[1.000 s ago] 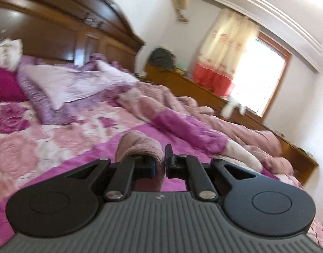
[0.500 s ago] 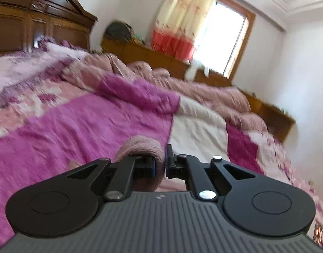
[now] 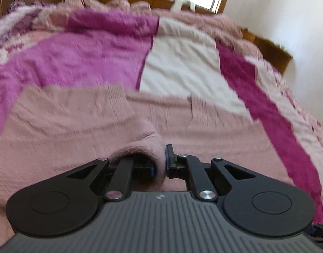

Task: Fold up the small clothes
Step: 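Fold the side edge over toward the cardigan center with the left gripper, release, then move the right gripper to the opposite side edge of the cardigan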

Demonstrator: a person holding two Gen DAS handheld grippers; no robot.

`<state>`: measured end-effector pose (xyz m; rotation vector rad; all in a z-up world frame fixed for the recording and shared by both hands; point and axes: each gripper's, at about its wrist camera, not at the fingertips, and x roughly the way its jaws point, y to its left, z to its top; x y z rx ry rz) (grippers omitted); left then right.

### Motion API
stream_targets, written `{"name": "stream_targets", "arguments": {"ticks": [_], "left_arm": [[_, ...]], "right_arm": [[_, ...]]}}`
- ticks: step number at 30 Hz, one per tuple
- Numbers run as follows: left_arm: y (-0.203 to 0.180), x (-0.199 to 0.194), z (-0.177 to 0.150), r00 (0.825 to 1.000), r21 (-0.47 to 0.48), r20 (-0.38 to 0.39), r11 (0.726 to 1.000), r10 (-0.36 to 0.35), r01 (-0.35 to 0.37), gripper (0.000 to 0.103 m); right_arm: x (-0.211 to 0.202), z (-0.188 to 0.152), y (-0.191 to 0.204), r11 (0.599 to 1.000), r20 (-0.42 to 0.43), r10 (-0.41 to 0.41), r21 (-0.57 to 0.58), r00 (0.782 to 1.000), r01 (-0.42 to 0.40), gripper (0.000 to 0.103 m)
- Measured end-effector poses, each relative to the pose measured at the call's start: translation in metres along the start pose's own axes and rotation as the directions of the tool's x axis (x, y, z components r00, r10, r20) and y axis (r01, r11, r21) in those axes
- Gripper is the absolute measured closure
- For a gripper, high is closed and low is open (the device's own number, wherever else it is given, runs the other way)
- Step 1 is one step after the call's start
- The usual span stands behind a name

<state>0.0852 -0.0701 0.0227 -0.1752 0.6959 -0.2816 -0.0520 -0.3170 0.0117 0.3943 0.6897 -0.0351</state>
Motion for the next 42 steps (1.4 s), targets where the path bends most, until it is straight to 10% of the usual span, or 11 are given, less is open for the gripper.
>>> {"name": "stream_targets", "arguments": {"ticks": [13, 42], "left_arm": [[-0.001, -0.015, -0.002, 0.993, 0.014, -0.111, 0.999, -0.027, 0.029, 0.048], [0.115, -0.130, 0.009, 0.954, 0.058, -0.174, 0.970, 0.244, -0.238, 0.046]], "right_arm": [[0.002, -0.002, 0.001, 1.000, -0.009, -0.008, 0.000, 1.000, 0.008, 0.025], [-0.017, 0.018, 0.124, 0.965, -0.010, 0.075, -0.253, 0.997, -0.075, 0.025]]}}
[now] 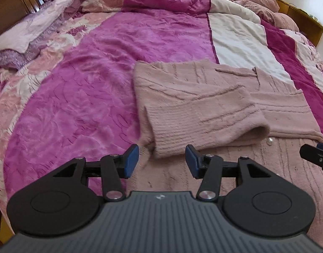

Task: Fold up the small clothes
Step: 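Move the right gripper to the opposite side edge of the cardigan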

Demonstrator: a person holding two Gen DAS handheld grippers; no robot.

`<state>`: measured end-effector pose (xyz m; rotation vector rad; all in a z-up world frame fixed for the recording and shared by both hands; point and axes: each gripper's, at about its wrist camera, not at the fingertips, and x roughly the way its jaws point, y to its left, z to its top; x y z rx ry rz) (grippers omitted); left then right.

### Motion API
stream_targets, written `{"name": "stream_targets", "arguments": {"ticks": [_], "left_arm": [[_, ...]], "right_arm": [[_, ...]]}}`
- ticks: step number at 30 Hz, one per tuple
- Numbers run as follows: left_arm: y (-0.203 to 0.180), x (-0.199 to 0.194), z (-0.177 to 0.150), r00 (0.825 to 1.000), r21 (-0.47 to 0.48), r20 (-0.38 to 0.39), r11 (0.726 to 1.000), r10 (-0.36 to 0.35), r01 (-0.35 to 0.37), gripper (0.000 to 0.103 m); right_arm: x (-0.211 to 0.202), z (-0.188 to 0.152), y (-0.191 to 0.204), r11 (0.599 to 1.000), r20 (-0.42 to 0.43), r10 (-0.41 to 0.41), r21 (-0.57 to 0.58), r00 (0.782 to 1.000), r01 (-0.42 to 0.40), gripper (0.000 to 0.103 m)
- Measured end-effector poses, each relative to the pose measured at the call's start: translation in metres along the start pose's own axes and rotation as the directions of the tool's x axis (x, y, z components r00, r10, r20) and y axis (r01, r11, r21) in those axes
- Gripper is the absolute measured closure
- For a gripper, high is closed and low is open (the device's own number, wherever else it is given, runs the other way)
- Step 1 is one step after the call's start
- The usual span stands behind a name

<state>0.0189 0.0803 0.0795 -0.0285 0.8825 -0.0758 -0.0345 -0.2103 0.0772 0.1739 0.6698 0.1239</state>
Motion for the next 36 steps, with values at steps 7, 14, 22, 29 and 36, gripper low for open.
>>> {"name": "stream_targets", "arguments": {"ticks": [7, 14, 22, 29, 36], "left_arm": [[0.014, -0.011, 0.013, 0.999, -0.016, 0.033, 1.000, 0.027, -0.027, 0.046], [0.030, -0.019, 0.019, 0.996, -0.022, 0.053, 0.997, 0.072, -0.071, 0.046], [0.056, -0.017, 0.014, 0.992, -0.085, 0.044, 0.990, 0.119, -0.115, 0.046], [0.082, -0.025, -0.002, 0.982, -0.141, 0.049, 0.974, 0.184, -0.176, 0.046], [0.098, -0.027, -0.017, 0.981, -0.213, 0.034, 0.960, 0.192, -0.181, 0.046]], "right_arm": [[0.005, 0.018, 0.035, 0.997, -0.001, 0.043, -0.069, 0.999, -0.043, 0.025], [0.019, 0.036, 0.064, 0.989, 0.008, 0.106, -0.105, 0.994, -0.104, 0.025], [0.046, 0.043, 0.100, 0.971, -0.023, 0.156, -0.178, 0.987, -0.158, 0.025], [0.065, 0.039, 0.117, 0.959, -0.045, 0.223, -0.168, 0.974, -0.228, 0.025], [0.078, 0.031, 0.131, 0.951, -0.072, 0.245, -0.178, 0.967, -0.255, 0.025]]}}
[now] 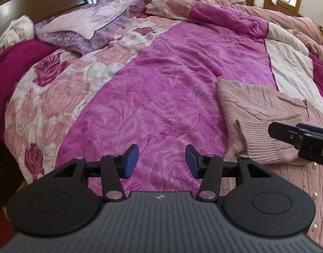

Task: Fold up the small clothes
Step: 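Move the right gripper to the opposite side edge of the cardigan, then close the right gripper on the side edge and lift it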

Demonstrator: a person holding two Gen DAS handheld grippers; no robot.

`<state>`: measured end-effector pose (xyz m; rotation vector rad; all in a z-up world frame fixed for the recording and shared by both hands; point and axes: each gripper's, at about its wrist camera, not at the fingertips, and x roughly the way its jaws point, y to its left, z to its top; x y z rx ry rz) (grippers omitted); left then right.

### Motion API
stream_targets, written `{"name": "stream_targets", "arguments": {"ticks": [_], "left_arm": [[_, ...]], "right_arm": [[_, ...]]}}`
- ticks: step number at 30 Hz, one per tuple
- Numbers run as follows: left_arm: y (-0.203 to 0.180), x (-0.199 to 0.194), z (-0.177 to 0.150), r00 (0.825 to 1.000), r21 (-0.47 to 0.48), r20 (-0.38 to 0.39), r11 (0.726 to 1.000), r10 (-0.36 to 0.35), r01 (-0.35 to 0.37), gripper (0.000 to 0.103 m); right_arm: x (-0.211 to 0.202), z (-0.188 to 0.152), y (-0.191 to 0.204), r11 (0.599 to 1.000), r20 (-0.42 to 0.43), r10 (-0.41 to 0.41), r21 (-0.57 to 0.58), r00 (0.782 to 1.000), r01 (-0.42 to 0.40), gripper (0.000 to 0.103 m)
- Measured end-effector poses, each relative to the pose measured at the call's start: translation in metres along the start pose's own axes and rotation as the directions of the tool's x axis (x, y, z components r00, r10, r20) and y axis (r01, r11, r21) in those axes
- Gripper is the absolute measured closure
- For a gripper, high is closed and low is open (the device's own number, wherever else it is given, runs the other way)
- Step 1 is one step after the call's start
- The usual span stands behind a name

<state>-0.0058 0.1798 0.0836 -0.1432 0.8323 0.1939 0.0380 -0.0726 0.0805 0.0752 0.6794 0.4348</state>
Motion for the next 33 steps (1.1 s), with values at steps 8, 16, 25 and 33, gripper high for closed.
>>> {"name": "stream_targets", "arguments": {"ticks": [8, 16, 25, 33], "left_arm": [[0.006, 0.002, -0.010, 1.000, -0.039, -0.006, 0.999, 0.005, -0.005, 0.046], [0.005, 0.004, -0.015, 1.000, -0.029, -0.006, 1.000, 0.004, -0.004, 0.046], [-0.001, 0.006, -0.014, 1.000, -0.029, -0.004, 1.000, -0.003, 0.003, 0.046], [-0.015, -0.002, -0.010, 0.999, -0.009, 0.027, 0.999, -0.032, 0.033, 0.046]], "right_arm": [[0.024, -0.009, 0.020, 0.996, -0.048, 0.062, -0.056, 0.997, -0.065, 0.025], [0.048, -0.021, 0.013, 0.997, -0.079, 0.056, -0.047, 0.995, -0.060, 0.027], [0.050, -0.021, 0.001, 0.998, -0.069, 0.064, -0.015, 0.996, -0.065, 0.079], [0.038, -0.014, -0.004, 0.997, -0.041, 0.077, 0.003, 0.996, -0.077, 0.092]]}}
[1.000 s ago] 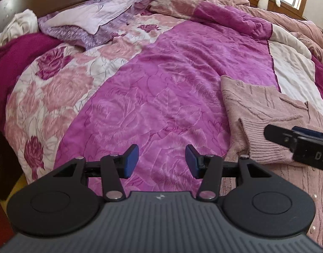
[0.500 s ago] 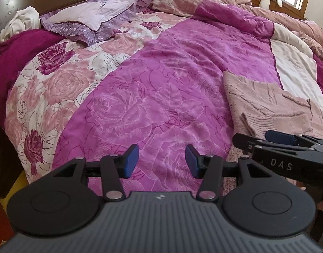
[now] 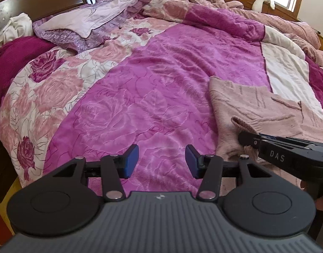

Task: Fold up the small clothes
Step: 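Close the right gripper on the side edge and lift it, then fold the held side edge over toward the cardigan center, open right gripper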

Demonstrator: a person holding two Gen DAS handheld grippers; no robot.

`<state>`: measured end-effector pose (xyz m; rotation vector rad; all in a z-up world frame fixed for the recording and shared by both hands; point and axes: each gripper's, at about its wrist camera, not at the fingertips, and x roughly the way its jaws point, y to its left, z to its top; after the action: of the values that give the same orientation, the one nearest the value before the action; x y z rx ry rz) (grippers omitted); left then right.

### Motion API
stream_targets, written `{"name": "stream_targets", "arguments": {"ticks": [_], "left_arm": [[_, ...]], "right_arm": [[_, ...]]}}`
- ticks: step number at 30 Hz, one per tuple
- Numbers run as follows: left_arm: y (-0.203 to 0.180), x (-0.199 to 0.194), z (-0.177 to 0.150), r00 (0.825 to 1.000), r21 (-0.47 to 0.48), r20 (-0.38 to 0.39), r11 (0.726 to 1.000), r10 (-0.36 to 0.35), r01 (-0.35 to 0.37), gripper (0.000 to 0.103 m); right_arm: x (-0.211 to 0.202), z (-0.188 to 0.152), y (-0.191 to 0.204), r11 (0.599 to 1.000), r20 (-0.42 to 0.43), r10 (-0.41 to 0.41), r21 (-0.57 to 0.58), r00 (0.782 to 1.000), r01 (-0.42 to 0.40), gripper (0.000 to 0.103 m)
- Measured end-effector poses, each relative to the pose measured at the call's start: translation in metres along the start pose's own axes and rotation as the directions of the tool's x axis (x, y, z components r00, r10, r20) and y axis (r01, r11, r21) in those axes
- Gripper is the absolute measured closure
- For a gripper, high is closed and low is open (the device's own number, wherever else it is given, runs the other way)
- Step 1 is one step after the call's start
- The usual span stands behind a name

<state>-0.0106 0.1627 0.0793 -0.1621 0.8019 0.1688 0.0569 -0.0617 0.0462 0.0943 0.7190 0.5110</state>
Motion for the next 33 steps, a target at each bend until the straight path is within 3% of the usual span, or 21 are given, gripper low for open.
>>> {"name": "stream_targets", "arguments": {"ticks": [9, 15, 24, 33], "left_arm": [[-0.028, -0.004, 0.009, 0.996, 0.038, 0.043, 0.997, -0.073, 0.072, 0.046], [-0.055, -0.007, 0.019, 0.990, 0.093, 0.084, 0.990, -0.117, 0.109, 0.046], [-0.093, 0.007, 0.032, 0.979, 0.130, 0.071, 0.975, -0.190, 0.180, 0.046], [-0.120, 0.036, 0.039, 0.981, 0.154, 0.081, 0.974, -0.179, 0.165, 0.046]], "right_arm": [[-0.044, 0.018, -0.020, 0.999, 0.089, -0.028, 0.032, 0.996, 0.026, 0.093], [-0.085, 0.030, -0.058, 0.993, 0.163, -0.077, 0.101, 0.984, 0.061, 0.093], [-0.133, 0.031, -0.122, 0.966, 0.238, -0.218, 0.190, 0.947, 0.174, 0.093], [-0.172, 0.019, -0.197, 0.910, 0.254, -0.366, 0.298, 0.895, 0.288, 0.093]]}}
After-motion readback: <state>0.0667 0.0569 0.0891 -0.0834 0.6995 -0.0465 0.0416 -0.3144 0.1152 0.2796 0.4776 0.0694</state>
